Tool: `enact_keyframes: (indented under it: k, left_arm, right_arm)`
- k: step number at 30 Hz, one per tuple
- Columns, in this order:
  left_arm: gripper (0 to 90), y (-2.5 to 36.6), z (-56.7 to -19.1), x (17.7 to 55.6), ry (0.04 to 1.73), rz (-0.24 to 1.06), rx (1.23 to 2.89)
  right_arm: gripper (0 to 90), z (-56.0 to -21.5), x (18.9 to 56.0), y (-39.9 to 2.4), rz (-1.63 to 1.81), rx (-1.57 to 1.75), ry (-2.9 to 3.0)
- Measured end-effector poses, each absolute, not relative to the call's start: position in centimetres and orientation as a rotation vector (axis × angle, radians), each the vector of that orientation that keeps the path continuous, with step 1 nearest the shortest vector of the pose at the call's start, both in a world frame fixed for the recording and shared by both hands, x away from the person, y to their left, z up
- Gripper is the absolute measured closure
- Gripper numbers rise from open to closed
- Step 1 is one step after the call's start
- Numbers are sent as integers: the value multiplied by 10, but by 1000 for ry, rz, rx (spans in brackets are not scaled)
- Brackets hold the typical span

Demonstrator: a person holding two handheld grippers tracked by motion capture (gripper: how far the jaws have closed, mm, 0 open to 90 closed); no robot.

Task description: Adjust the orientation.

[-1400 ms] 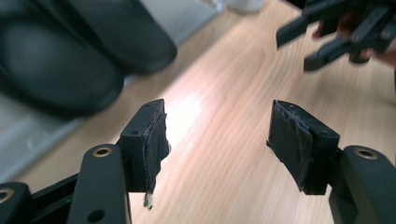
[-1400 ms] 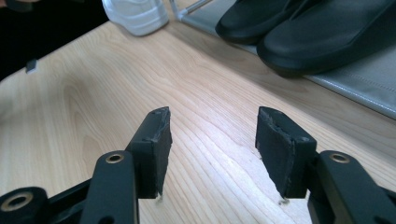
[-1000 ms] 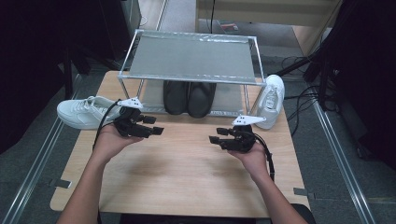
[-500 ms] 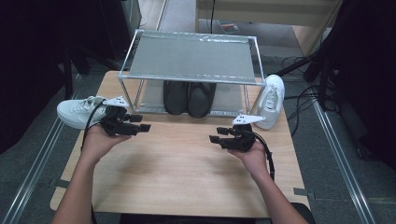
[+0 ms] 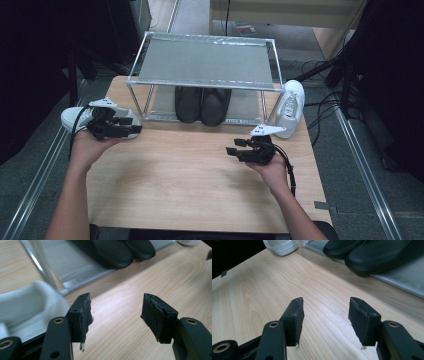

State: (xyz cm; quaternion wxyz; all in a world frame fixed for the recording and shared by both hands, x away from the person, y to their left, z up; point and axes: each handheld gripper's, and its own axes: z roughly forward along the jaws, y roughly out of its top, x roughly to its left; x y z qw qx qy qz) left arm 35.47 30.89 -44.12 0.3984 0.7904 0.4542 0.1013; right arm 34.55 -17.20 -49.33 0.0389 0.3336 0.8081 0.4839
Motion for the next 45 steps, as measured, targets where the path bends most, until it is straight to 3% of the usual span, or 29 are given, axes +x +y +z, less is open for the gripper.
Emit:
enact_keyframes:
  k: [10, 25, 29, 36, 45]
  left_arm:
    - [456, 330, -445, 373, 1268, 289, 1986]
    - [606, 326, -490, 411, 1336, 173, 2077]
    - [646, 325, -493, 412, 1308, 235, 2087]
    - [751, 322, -493, 411, 1260, 235, 2113]
    - [776, 308, -486, 407, 1285, 347, 2212]
  right_arm:
    - [471, -496, 335, -186, 1463, 1063, 2444]
    - [471, -499, 323, -202, 1435, 1130, 2400]
    - [470, -499, 321, -206, 1432, 1148, 2386]
    - [470, -500, 320, -208, 1424, 1154, 2384]
    - [472, -501, 321, -206, 1418, 1148, 2393]
